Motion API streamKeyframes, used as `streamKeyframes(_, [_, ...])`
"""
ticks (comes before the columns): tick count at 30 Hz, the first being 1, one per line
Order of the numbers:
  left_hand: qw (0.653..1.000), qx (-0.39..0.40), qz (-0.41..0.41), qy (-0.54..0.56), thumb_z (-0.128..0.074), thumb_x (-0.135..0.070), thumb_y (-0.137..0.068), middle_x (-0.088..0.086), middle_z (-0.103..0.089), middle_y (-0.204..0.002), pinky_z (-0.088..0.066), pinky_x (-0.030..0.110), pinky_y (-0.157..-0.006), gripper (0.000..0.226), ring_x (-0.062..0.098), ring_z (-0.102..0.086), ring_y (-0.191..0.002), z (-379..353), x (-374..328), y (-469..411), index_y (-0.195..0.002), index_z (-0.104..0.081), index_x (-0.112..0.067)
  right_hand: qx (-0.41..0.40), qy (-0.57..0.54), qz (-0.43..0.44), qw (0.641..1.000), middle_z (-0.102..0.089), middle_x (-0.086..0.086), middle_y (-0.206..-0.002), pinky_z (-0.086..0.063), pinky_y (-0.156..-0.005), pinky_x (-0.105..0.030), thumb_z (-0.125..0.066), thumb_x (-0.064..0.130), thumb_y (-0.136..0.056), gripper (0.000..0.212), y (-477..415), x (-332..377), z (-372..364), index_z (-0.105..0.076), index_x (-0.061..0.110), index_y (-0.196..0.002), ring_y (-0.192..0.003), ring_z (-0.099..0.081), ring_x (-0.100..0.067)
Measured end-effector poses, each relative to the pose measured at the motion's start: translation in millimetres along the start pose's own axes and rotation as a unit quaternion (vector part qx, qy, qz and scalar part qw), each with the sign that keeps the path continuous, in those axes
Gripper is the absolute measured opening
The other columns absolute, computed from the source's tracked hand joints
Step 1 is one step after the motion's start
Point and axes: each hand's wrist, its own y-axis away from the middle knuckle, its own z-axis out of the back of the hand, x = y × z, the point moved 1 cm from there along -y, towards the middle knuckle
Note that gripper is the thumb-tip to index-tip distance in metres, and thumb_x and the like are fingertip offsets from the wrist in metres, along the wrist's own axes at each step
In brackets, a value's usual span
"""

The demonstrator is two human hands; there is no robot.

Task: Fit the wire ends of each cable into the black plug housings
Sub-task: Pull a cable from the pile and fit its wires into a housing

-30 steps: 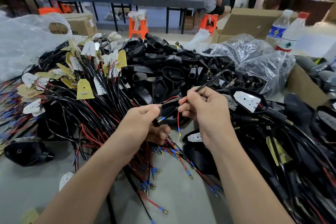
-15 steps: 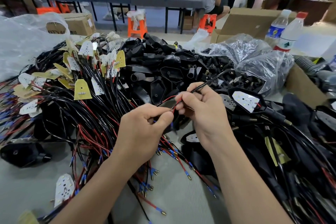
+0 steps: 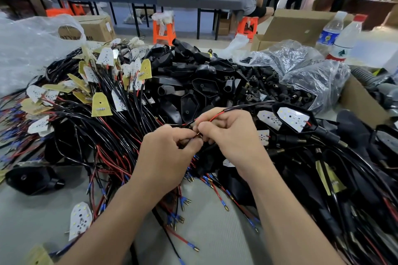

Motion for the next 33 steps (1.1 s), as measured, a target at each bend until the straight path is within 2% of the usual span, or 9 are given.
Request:
streamKeyframes(3, [0.990,-0.015,-0.021,-0.137,-0.059,-0.071,-0.074,-0.027,-0.065,-0.082,-0.035,0.012,-0.075,0.043,-0.002,-0.048,-0.089,9.3,-5.5,-1.1,-0.105,-0.076,-0.047,-0.067,-0.001,-0.011,0.998,-0.075,-0.012,-0.073,-0.059,-0.065,-0.033,-0.063,-0.003,-0.090,0.020,-3.6,-4.7,5.7,-0.074,0.011,-0.082,-0.063,-0.069,-0.022])
streamKeyframes(6, [0.984,0.055,-0.018,-0.170,-0.056,-0.082,-0.064,-0.031,-0.066,-0.080,-0.032,0.012,-0.070,0.058,-0.010,-0.055,-0.082,14.1,-11.0,0.1,-0.115,-0.067,-0.056,-0.104,-0.021,-0.010,0.994,-0.075,-0.013,-0.072,-0.059,-0.061,-0.029,-0.061,-0.006,-0.092,0.019,-5.4,-7.6,8.5,-0.073,0.007,-0.084,-0.061,-0.070,-0.021])
streamKeyframes(9, [0.970,0.141,-0.031,-0.197,-0.069,-0.076,-0.060,-0.042,-0.064,-0.080,-0.032,0.012,-0.067,0.065,-0.022,-0.054,-0.078,10.1,-11.7,2.0,-0.123,-0.061,-0.060,-0.120,-0.022,-0.009,0.993,-0.075,-0.012,-0.073,-0.059,-0.062,-0.030,-0.060,-0.007,-0.092,0.020,-6.7,-10.4,9.5,-0.072,0.007,-0.083,-0.062,-0.070,-0.021])
streamKeyframes(12, [0.977,0.171,0.020,-0.124,-0.082,-0.054,-0.066,-0.041,-0.066,-0.078,-0.049,0.020,-0.073,0.044,-0.018,-0.060,-0.080,9.8,-6.1,-1.0,-0.108,-0.072,-0.051,-0.124,-0.053,-0.008,0.991,-0.076,-0.011,-0.074,-0.058,-0.061,-0.027,-0.059,-0.007,-0.093,0.020,-7.0,-9.6,9.8,-0.072,0.006,-0.085,-0.062,-0.070,-0.019])
streamKeyframes(14, [0.985,0.153,0.071,-0.036,-0.086,-0.040,-0.068,-0.031,-0.072,-0.078,-0.056,0.024,-0.075,0.034,-0.009,-0.067,-0.072,12.2,-0.8,-4.0,-0.100,-0.078,-0.045,-0.130,-0.105,-0.011,0.986,-0.076,-0.011,-0.074,-0.057,-0.058,-0.024,-0.059,-0.008,-0.094,0.021,-7.2,-7.0,10.3,-0.071,0.007,-0.086,-0.061,-0.069,-0.016])
streamKeyframes(17, [0.986,0.081,0.134,0.059,-0.092,-0.022,-0.070,-0.024,-0.075,-0.078,-0.053,0.019,-0.071,0.035,-0.004,-0.070,-0.068,18.1,8.1,-9.6,-0.095,-0.078,-0.044,-0.140,-0.177,-0.010,0.974,-0.076,-0.011,-0.075,-0.055,-0.056,-0.021,-0.059,-0.008,-0.096,0.019,-8.2,-3.1,13.0,-0.070,0.006,-0.089,-0.059,-0.067,-0.014])
streamKeyframes(24, [0.980,-0.040,0.186,0.062,-0.089,-0.037,-0.074,-0.033,-0.071,-0.073,-0.046,0.011,-0.071,0.024,-0.019,-0.065,-0.077,20.0,14.8,-9.7,-0.094,-0.078,-0.042,-0.127,-0.136,0.037,0.982,-0.076,-0.014,-0.074,-0.054,-0.058,-0.021,-0.065,-0.007,-0.091,0.025,-3.1,3.3,10.3,-0.076,0.012,-0.080,-0.061,-0.069,-0.017])
streamKeyframes(28, [0.978,-0.069,0.151,0.126,-0.093,-0.029,-0.070,-0.026,-0.074,-0.073,-0.047,0.002,-0.062,0.025,-0.011,-0.070,-0.071,14.4,8.2,-8.3,-0.089,-0.081,-0.038,-0.103,-0.137,0.006,0.985,-0.076,-0.011,-0.074,-0.057,-0.058,-0.022,-0.064,-0.008,-0.092,0.021,-3.2,0.5,3.4,-0.074,0.008,-0.082,-0.060,-0.069,-0.015])
streamKeyframes(33, [0.964,-0.060,0.149,0.212,-0.096,-0.027,-0.068,-0.014,-0.078,-0.078,-0.057,0.024,-0.075,0.031,0.003,-0.076,-0.076,5.2,7.8,-7.0,-0.089,-0.080,-0.043,-0.111,-0.102,-0.016,0.988,-0.074,-0.012,-0.070,-0.053,-0.053,-0.023,-0.069,0.000,-0.091,0.019,-2.0,-6.9,-7.0,-0.077,0.013,-0.079,-0.055,-0.066,-0.016])
